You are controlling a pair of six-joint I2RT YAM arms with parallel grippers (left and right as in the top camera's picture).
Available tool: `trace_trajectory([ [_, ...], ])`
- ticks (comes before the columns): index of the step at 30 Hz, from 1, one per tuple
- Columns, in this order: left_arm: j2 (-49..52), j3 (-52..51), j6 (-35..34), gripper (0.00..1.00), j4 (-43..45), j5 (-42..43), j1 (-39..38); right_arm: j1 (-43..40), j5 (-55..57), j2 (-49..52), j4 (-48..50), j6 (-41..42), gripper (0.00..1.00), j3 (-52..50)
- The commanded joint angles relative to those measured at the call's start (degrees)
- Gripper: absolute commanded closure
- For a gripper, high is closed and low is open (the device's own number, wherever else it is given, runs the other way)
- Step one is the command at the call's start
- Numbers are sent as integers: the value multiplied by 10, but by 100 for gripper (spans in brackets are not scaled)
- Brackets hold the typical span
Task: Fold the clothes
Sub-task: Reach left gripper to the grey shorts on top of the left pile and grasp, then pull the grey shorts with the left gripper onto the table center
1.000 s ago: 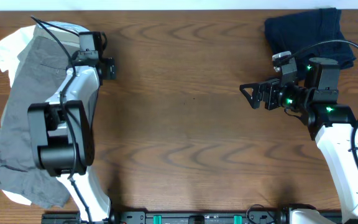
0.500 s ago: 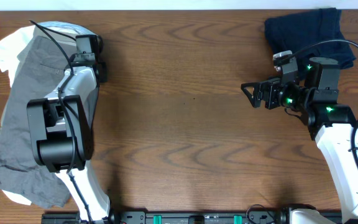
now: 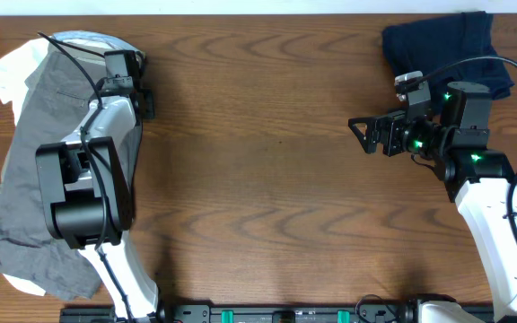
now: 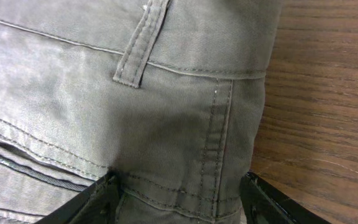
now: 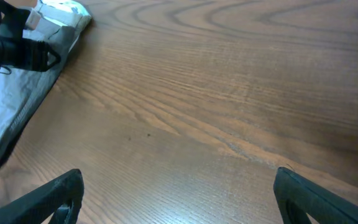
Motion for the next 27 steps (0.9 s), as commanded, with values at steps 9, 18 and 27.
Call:
trace_trajectory([
  [9, 41, 7, 1, 80, -1, 20, 5, -6, 2, 1, 2, -9, 5, 10],
  [18, -35, 12, 0, 94, -2, -45, 5, -6, 2, 1, 9, -9, 8, 10],
  [27, -217, 12, -25, 94, -39, 19, -30, -6, 2, 1, 21, -6, 10, 10],
])
